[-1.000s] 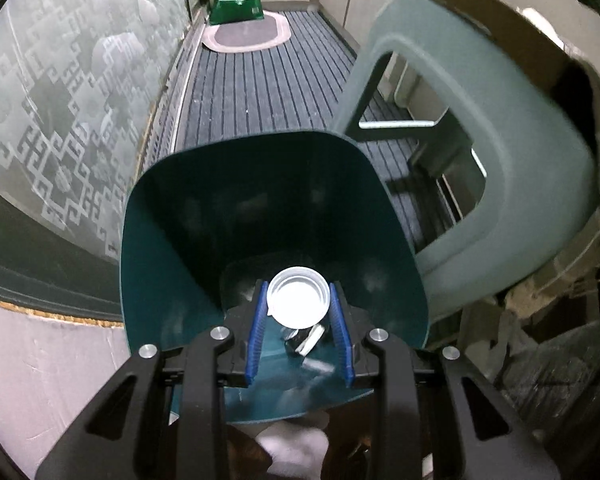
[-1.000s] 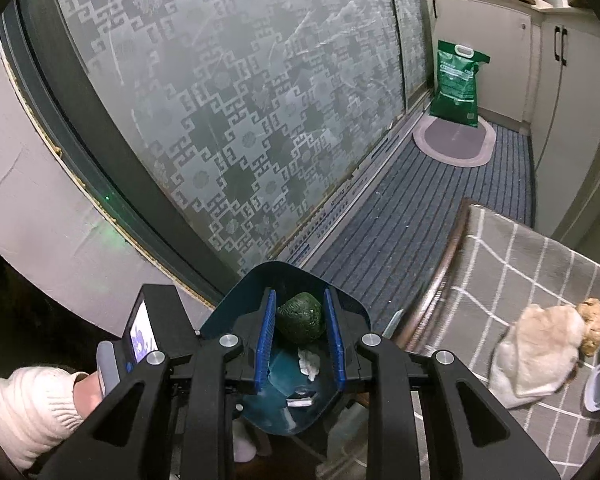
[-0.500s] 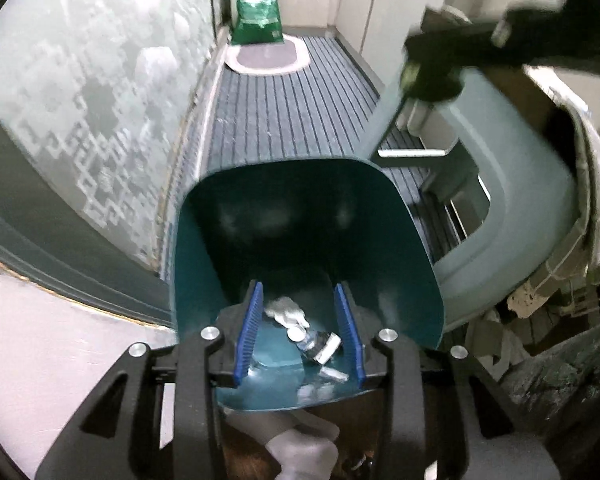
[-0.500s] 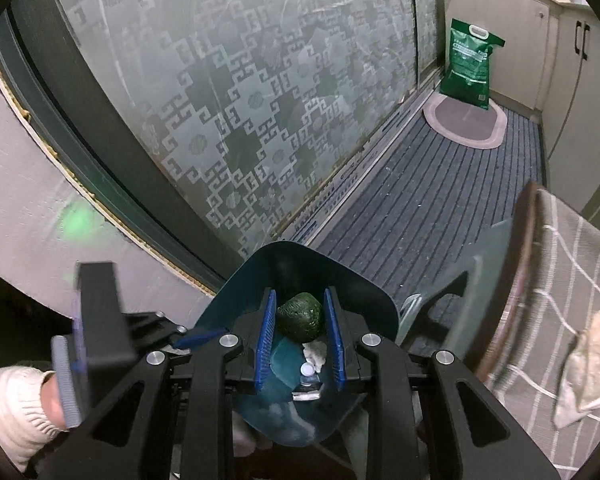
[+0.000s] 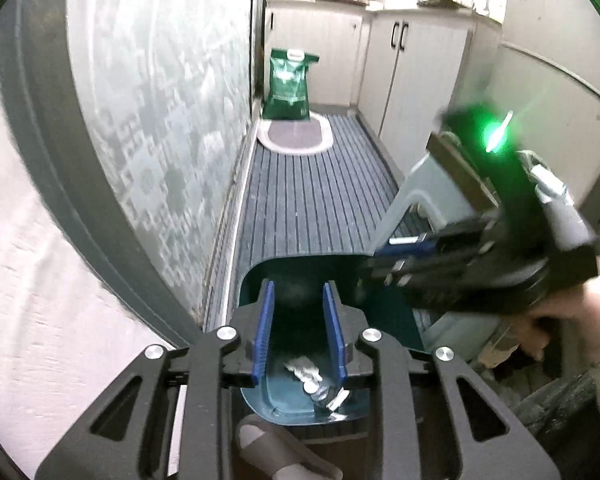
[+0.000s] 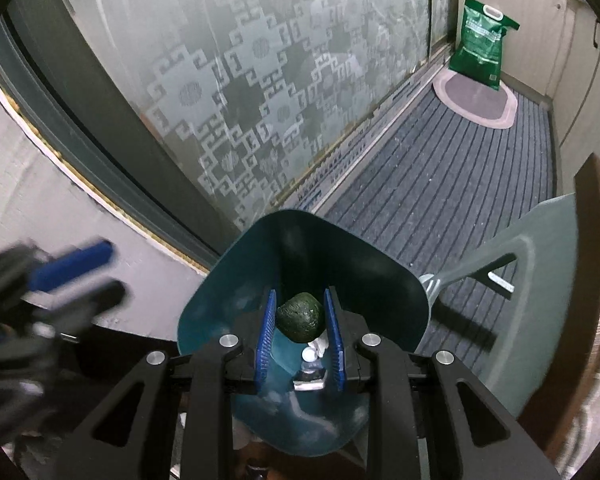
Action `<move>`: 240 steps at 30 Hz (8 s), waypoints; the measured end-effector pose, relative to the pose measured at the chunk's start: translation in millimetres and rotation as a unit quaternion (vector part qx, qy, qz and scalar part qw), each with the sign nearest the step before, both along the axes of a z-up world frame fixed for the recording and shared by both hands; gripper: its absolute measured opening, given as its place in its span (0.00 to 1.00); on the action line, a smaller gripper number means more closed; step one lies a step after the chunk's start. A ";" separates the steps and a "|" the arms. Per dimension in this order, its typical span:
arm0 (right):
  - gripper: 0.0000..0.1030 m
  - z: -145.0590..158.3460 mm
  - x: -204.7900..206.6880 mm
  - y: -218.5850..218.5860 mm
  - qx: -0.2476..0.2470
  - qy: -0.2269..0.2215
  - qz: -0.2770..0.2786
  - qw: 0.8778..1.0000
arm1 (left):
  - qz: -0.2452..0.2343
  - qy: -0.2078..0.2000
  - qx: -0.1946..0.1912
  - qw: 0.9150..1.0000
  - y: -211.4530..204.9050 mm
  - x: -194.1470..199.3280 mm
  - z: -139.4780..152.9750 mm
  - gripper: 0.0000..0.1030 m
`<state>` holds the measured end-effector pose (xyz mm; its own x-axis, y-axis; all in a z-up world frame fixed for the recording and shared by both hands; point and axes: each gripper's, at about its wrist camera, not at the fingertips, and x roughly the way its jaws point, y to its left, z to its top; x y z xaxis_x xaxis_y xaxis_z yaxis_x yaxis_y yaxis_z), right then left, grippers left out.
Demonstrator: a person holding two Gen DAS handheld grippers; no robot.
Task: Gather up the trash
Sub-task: 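Open both tools to drop the cap and avocado into the bin, then move both tools back over the table, then grasp the crumpled white paper bag with the left tool while the right tool grasps the blue-white tissue pack, then carry the paper bag and tissue pack over the teal bin with both tools, then open both tools to drop the paper bag and tissue pack into the bin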
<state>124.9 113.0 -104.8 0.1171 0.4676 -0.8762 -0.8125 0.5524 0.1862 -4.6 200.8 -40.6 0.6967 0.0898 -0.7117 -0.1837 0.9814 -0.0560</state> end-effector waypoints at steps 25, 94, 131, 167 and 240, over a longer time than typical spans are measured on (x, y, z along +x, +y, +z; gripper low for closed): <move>0.25 -60.0 -22.0 16.0 -0.095 0.016 0.039 0.995 | 0.001 -0.089 -0.018 0.996 -9.3 -21.1 65.2 0.24; 0.84 108.6 76.7 -350.0 0.100 -0.182 -0.218 0.954 | -0.151 -0.013 -0.013 0.988 -212.4 150.2 0.5 0.45; 0.84 76.4 92.7 -327.6 0.064 -0.187 -0.186 0.962 | -0.132 -0.037 -0.049 0.989 -192.7 144.5 15.3 0.03; 0.48 105.4 95.9 -282.4 0.072 -0.185 -0.223 0.954 | -0.068 -0.030 -0.038 0.996 -109.3 102.2 21.1 0.03; 0.48 -85.1 -24.8 27.6 -0.117 -0.019 0.031 0.993 | 0.004 -0.031 -0.014 0.999 1.6 -25.6 38.7 0.10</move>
<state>100.1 140.6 -189.9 0.1302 0.2600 -0.9568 -0.8498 0.5264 0.0274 -30.2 202.3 -1.8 0.7390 0.0755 -0.6695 -0.1862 0.9779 -0.0952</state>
